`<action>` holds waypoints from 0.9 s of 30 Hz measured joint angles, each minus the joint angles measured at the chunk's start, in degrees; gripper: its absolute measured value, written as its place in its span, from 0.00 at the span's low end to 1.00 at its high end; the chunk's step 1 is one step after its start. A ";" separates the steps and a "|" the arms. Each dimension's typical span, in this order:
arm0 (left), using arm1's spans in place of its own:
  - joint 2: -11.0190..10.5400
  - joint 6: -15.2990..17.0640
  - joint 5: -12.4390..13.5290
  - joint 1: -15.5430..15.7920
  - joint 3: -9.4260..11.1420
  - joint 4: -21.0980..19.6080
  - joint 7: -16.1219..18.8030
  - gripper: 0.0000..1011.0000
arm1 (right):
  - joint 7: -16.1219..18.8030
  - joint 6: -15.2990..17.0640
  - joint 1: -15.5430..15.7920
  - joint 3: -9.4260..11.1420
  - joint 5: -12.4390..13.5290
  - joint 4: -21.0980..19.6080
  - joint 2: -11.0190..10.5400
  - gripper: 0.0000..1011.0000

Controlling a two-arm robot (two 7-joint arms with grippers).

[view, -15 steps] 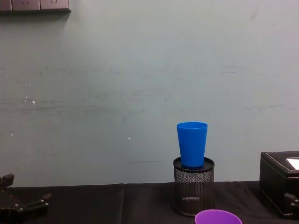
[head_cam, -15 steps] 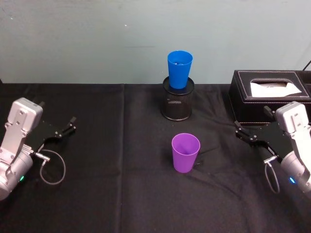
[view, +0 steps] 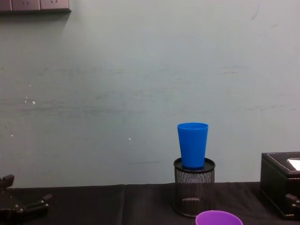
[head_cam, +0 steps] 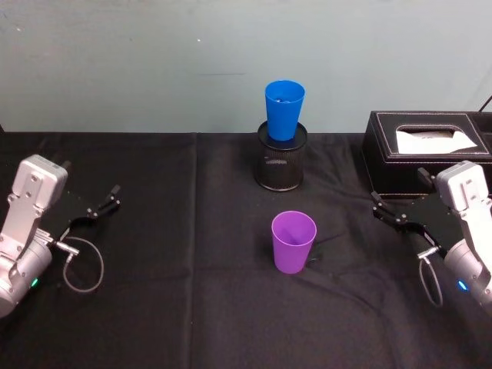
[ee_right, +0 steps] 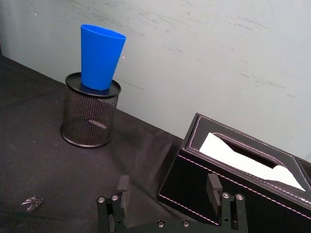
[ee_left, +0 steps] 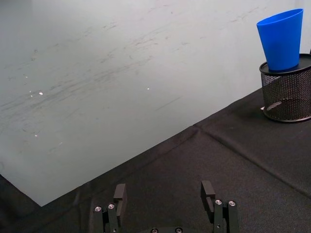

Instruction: Pick up one cup with a gripper and tap it against the other cup.

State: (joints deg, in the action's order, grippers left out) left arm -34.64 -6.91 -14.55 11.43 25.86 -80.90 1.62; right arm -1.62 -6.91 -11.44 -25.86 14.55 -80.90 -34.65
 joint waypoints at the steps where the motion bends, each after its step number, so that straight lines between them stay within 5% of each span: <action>1: 0.00 0.00 0.00 0.00 0.00 0.00 0.00 0.99 | 0.00 0.00 0.00 0.00 0.00 0.00 0.00 0.99; 19: 0.00 0.00 0.00 0.00 0.00 0.00 0.00 0.99 | 0.01 0.00 0.01 0.03 0.00 0.00 0.00 0.99; 27: 0.00 0.00 0.00 0.00 0.00 0.00 0.00 0.99 | 3.34 -2.70 3.44 3.58 3.33 -5.94 -1.96 0.99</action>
State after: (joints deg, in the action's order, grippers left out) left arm -34.65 -6.91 -14.55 11.43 25.86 -80.90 1.62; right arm 1.72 -9.61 -7.99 -22.28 17.88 -86.84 -36.61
